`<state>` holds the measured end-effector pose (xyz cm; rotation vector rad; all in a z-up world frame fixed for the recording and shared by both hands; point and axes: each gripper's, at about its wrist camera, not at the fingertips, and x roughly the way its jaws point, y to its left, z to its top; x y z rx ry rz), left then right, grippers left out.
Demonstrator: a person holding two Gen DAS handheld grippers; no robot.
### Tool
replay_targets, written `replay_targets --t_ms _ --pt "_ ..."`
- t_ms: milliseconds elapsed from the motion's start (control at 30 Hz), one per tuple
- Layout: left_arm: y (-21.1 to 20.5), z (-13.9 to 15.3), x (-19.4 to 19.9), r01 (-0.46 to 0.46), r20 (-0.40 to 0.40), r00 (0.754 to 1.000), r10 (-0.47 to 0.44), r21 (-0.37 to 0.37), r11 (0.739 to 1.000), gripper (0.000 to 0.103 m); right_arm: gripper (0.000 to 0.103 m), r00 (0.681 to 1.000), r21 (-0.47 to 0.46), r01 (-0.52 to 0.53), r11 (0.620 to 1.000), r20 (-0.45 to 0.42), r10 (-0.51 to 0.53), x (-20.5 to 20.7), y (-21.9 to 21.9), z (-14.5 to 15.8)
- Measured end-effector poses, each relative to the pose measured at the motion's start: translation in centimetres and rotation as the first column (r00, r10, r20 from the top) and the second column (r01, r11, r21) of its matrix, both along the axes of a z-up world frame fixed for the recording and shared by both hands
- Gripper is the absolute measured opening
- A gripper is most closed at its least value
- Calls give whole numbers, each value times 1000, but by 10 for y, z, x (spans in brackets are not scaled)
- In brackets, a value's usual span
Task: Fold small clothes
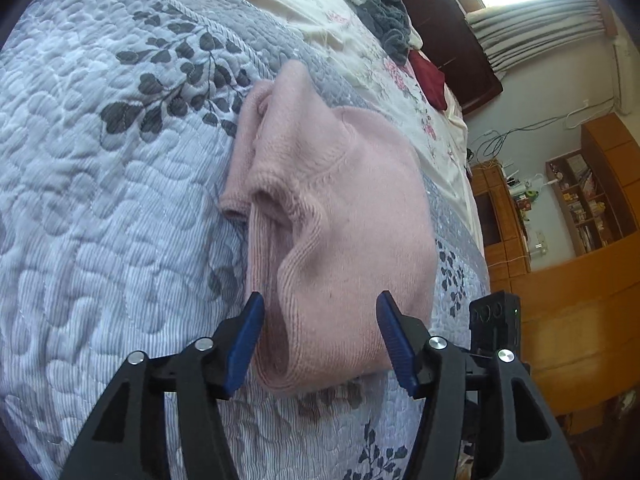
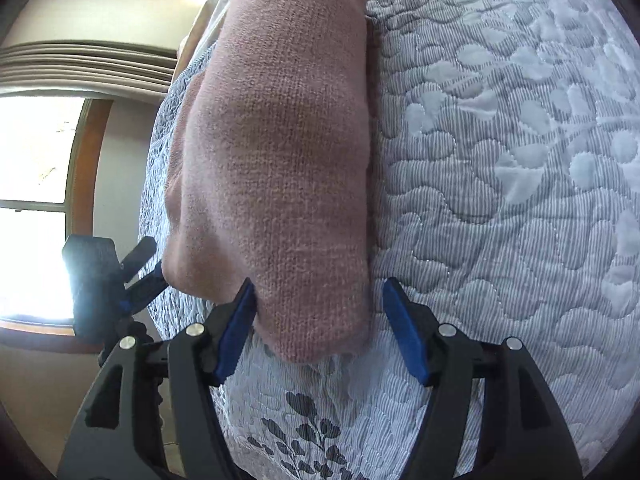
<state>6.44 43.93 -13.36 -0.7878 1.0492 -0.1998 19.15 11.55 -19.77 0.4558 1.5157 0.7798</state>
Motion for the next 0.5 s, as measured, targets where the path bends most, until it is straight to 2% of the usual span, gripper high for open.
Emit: replay_targets --t_ms 33,67,100,167,267,400,500 --pt "-2 -4 0 2 -12 1000 -2 9 1000 47 50 1000 14 -2 1000 -8 3 0 1 -1" --pt "-1 -8 1 2 -30 1000 -2 12 1000 32 41 1000 19 -3 1000 -11 3 -2 1 1" --pt "1 -11 0 -8 -40 999 8 2 1000 29 28 1000 12 1 1000 2 -1 -2 -1 6" --pt "7 -14 -3 -19 -41 999 17 -27 999 21 25 1000 32 1 999 22 -2 -6 -5 21" --pt "6 -15 -7 -1 -43 999 1 -4 1000 16 24 999 32 0 1000 53 -2 -11 -10 36" --pt "7 -26 -9 5 -72 997 -3 28 1000 15 24 999 -56 -16 998 45 19 -16 -6 15" --pt "7 -33 -11 3 -75 997 -1 36 999 16 24 998 -81 -23 996 57 28 -21 -4 3"
